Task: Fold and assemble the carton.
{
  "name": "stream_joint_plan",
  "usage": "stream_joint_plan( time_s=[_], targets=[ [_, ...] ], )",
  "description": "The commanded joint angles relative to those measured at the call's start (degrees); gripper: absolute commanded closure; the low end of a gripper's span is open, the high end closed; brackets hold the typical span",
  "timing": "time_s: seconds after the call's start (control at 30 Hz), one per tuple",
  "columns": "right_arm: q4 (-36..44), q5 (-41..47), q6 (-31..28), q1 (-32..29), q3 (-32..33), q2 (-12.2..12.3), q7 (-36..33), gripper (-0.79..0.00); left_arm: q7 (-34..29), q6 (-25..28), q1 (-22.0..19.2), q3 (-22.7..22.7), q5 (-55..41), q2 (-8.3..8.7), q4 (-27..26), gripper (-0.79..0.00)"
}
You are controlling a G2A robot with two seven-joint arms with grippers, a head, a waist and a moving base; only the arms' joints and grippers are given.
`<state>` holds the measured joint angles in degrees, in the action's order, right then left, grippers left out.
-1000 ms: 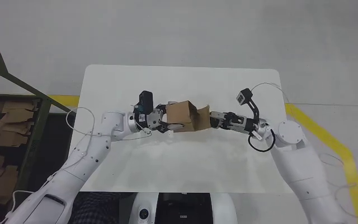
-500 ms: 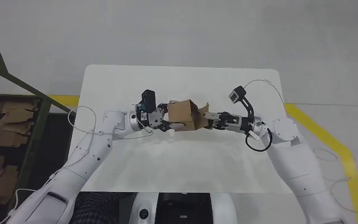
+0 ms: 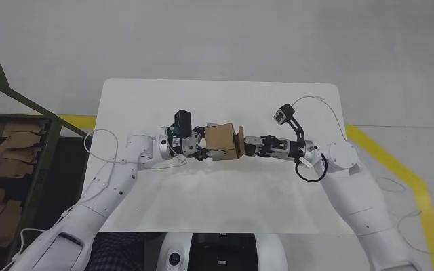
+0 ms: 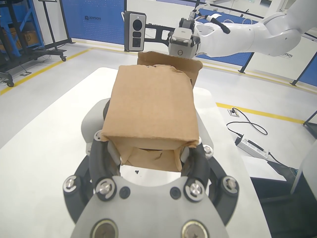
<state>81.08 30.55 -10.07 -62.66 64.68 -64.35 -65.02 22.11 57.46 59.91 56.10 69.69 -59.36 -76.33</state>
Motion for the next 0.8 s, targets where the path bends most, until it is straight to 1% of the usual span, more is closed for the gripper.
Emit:
stream_joint_plan(
  time_s=[0.0, 0.07, 0.1, 0.17, 0.47, 0.77],
  targets=[
    [-0.2, -0.8, 0.1, 0.1, 0.0, 0.0, 0.3, -0.289, -0.1, 0.1, 0.2, 0.2, 0.1, 0.01, -0.1, -0.385],
    [-0.1, -1.3, 0.1, 0.2, -0.1, 0.1, 0.5, -0.271, -0.1, 0.1, 0.3, 0.3, 0.1, 0.00, -0.2, -0.385],
    [0.0, -1.8, 0.2, 0.2, 0.0, 0.1, 0.6, -0.249, -0.2, 0.1, 0.4, 0.4, 0.1, -0.01, -0.2, -0.385],
    [0.3, -2.5, 0.3, 0.1, 0.0, 0.2, 0.9, -0.243, -0.3, 0.1, 0.5, 0.5, 0.2, -0.03, -0.3, -0.385],
    [2.3, -7.1, 1.7, -0.6, 0.0, 0.4, 4.0, -0.246, -1.2, -0.2, 0.9, 1.0, 0.4, -0.15, -0.7, -0.388],
    [3.9, -9.1, 2.4, -0.9, 0.0, 0.6, 6.0, -0.249, -1.7, -0.8, 1.2, 0.8, 1.4, -0.42, -1.3, -0.388]
  ],
)
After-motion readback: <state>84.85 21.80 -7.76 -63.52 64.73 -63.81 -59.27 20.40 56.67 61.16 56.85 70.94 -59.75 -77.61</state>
